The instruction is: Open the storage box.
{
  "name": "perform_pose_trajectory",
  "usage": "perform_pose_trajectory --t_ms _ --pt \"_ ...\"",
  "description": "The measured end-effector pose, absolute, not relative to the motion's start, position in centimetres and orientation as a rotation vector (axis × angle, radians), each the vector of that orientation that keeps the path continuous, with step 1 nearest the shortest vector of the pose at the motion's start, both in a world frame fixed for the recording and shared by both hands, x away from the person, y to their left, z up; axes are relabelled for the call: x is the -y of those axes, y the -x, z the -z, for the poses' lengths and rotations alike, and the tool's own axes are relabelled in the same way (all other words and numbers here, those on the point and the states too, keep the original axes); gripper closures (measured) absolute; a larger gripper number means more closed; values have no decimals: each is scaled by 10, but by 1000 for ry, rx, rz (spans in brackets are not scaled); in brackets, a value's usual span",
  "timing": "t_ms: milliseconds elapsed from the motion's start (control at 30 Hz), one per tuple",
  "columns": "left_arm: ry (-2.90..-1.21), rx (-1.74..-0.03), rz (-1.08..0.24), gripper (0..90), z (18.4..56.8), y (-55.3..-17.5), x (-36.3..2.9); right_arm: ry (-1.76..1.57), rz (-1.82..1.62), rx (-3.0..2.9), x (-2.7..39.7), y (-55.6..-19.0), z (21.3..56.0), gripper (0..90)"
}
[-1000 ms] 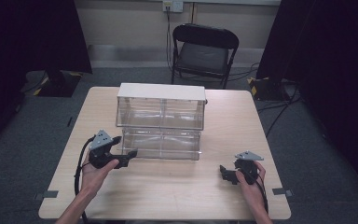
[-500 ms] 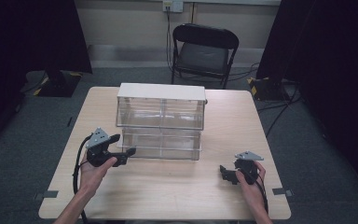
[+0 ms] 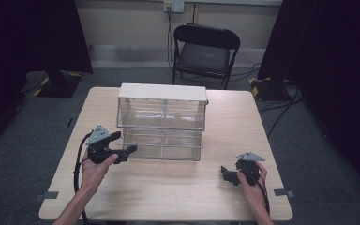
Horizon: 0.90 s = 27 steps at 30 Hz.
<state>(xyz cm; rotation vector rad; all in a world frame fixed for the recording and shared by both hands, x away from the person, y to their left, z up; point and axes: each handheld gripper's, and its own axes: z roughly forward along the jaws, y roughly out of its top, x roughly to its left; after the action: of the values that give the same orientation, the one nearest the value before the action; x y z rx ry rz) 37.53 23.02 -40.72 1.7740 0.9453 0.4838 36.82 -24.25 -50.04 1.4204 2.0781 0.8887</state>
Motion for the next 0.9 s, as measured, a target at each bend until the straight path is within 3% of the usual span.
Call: perform_pose_trajectory --t_ms 900 --pt "-1757 -966 -460 148 406 -384 -227 -1420 -888 -2078 243 -368 500 103"
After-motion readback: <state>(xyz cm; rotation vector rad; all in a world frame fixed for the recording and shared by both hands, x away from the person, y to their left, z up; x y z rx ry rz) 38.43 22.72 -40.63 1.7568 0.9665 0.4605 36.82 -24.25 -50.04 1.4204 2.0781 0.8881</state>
